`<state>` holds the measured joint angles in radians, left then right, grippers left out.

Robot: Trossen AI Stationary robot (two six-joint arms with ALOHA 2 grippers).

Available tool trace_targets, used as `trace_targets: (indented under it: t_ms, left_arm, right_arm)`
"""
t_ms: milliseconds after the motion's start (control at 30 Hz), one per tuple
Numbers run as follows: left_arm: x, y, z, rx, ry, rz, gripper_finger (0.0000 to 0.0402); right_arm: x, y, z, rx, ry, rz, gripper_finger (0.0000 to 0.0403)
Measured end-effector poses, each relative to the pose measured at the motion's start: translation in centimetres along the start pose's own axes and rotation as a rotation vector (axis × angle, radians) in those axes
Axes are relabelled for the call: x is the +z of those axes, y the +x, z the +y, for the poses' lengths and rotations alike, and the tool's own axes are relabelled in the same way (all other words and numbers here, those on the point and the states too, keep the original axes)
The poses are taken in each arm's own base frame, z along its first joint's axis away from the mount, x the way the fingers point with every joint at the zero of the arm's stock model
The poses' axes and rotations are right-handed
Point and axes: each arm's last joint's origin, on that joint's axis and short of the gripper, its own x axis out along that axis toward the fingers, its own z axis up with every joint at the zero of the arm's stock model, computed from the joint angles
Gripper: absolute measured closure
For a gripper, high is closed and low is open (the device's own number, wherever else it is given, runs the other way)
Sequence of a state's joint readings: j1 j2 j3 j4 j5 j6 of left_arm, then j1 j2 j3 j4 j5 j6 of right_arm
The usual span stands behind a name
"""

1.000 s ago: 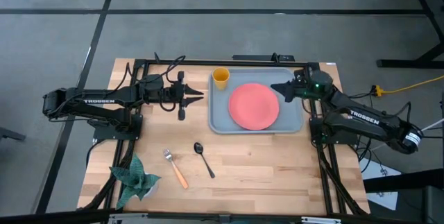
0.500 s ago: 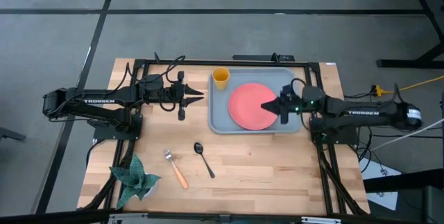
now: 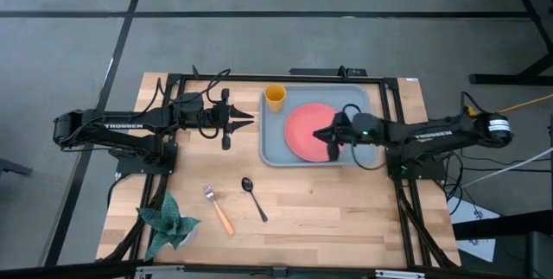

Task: Pick and place plate/cup/fork/spoon on tray
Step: Put the pink plate on the gray tray to the right of the yellow cup

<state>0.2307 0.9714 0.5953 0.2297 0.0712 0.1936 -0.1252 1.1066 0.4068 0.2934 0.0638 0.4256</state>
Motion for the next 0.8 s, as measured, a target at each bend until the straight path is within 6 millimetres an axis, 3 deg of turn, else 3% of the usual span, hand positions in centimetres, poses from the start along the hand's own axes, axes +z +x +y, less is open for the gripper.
trace_targets:
  t_ms: [133,300,400,633,800]
  left_arm:
    - [0.0,0.0,0.0,0.000,0.000,0.000,0.0343]
    - [0.0,0.0,0.0,0.000,0.000,0.000,0.0343]
    - [0.0,0.0,0.0,0.001,0.000,0.000,0.0343]
    - [0.0,0.0,0.0,0.001,-0.001,0.001,0.0343]
    - [0.0,0.0,0.0,0.002,0.000,0.000,0.0343]
  right_arm:
    - [-0.1,1.7,-1.3,-0.144,0.040,0.200,0.0368]
    - [0.5,3.8,-1.4,-0.160,-0.110,0.272,0.0368]
    - [0.0,4.6,-1.8,-0.184,-0.196,0.378,0.0368]
    - [-1.4,5.8,-4.5,-0.291,-0.106,0.480,0.0368]
    - [-1.7,6.1,-5.1,-0.266,-0.073,0.509,0.0368]
